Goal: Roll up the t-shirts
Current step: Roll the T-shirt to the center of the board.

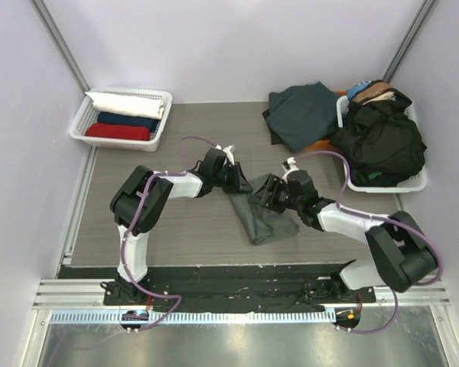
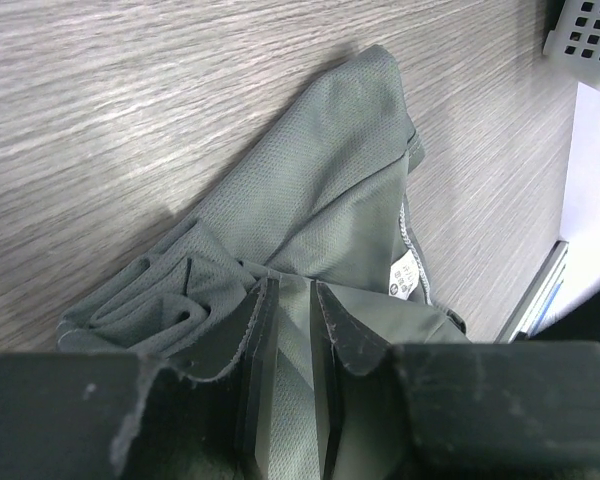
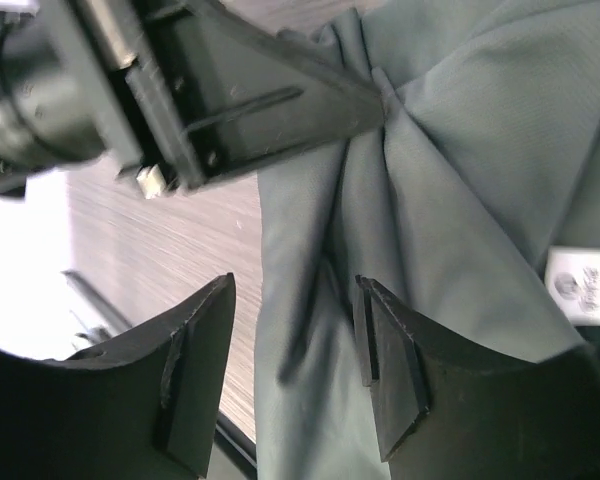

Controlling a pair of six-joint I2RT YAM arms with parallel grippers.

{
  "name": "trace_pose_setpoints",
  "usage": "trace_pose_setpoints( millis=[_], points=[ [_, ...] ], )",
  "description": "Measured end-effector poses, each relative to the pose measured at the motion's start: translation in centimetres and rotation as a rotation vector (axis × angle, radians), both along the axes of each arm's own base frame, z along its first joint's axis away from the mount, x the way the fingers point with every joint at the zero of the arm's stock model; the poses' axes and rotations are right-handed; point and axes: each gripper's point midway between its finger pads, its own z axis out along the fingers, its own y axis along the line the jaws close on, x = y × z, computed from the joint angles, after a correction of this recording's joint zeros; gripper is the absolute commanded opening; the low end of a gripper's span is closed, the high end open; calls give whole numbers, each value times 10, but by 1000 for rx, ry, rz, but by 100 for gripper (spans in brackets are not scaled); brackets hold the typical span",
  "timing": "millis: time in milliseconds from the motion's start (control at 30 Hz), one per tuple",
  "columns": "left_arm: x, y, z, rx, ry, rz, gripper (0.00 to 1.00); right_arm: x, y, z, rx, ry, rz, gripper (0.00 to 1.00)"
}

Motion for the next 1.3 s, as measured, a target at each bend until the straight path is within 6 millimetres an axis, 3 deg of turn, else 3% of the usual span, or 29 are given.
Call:
trace_pose_setpoints(
  millis=[167,400,567,800,1000,1300],
  points=[
    [1,-3,-1,-5,-10,-2,23,-23,-2,12,-160,-55,59,59],
    [1,-5,-2,-8,-16,-5,23,-69,11,-8,-373,-33,180,58],
    [1,-4,-2,-7,-16,-3,23,-85,17,-19,-490,-35,218,56],
    [1,-5,-2,-7,-18,-2,23,-86,9,-32,-579,-33,202,24],
    [2,-5,-2,-5,-21,-3,23,-77,4,-33,-551,-10,175,6],
    [4,-6,-1,7,-24,-11,23,-79,-8,-38,-259,84,146,2]
  ],
)
